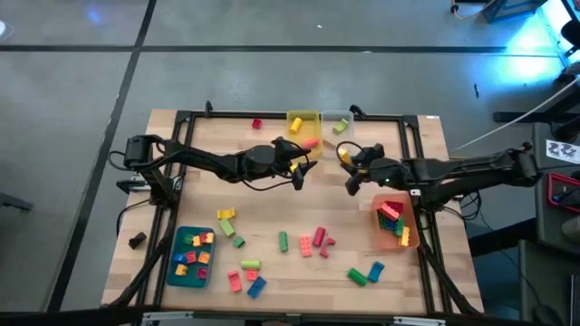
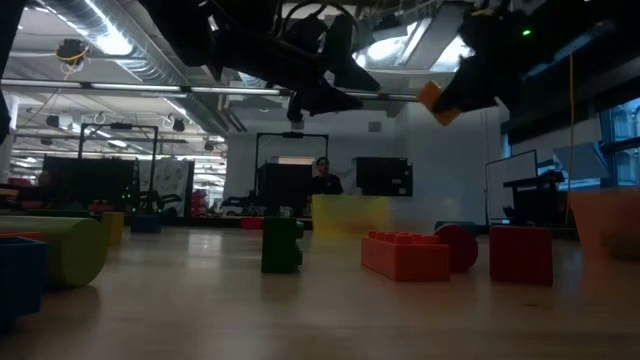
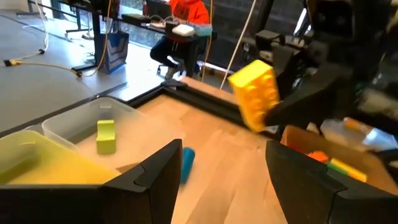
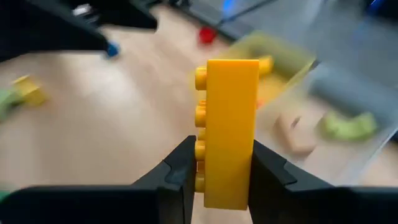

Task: Sort blocks by size
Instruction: Put the yellow rectangular game piece into the orange bin

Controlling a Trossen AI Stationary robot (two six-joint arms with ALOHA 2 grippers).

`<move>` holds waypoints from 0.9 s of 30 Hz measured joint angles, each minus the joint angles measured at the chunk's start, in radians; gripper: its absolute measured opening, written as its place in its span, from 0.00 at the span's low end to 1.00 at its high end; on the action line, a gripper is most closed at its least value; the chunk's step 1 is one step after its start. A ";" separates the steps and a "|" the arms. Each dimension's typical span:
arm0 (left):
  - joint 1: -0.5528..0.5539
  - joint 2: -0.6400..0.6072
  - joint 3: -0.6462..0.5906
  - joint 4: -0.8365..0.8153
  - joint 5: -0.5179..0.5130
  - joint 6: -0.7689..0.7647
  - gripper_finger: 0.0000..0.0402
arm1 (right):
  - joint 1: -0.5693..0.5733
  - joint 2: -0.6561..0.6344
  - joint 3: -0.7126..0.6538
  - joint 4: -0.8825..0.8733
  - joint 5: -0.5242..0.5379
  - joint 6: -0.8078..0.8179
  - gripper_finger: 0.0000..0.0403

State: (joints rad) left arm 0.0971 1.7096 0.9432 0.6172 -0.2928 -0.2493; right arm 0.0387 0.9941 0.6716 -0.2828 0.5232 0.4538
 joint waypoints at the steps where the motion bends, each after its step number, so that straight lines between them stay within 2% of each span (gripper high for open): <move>1: 0.000 0.000 0.000 -0.011 0.000 0.011 0.53 | 0.000 -0.023 0.000 -0.039 -0.044 0.027 0.25; 13: 0.000 0.000 0.000 -0.032 -0.002 0.096 0.53 | 0.000 -0.174 0.000 -0.379 -0.627 0.364 0.25; 17: 0.001 0.000 0.000 -0.032 -0.002 0.095 0.53 | 0.000 -0.189 0.000 -0.499 -0.815 0.391 0.27; 20: 0.001 0.000 0.000 -0.033 -0.002 0.097 0.53 | 0.001 -0.187 0.000 -0.613 -0.875 0.410 0.28; 27: 0.002 0.000 0.000 -0.033 -0.002 0.100 0.53 | 0.001 -0.185 0.000 -0.873 -0.864 0.418 0.26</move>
State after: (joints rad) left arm 0.0986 1.7096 0.9432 0.5842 -0.2951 -0.1490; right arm 0.0395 0.8093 0.6713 -1.1557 -0.3410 0.8716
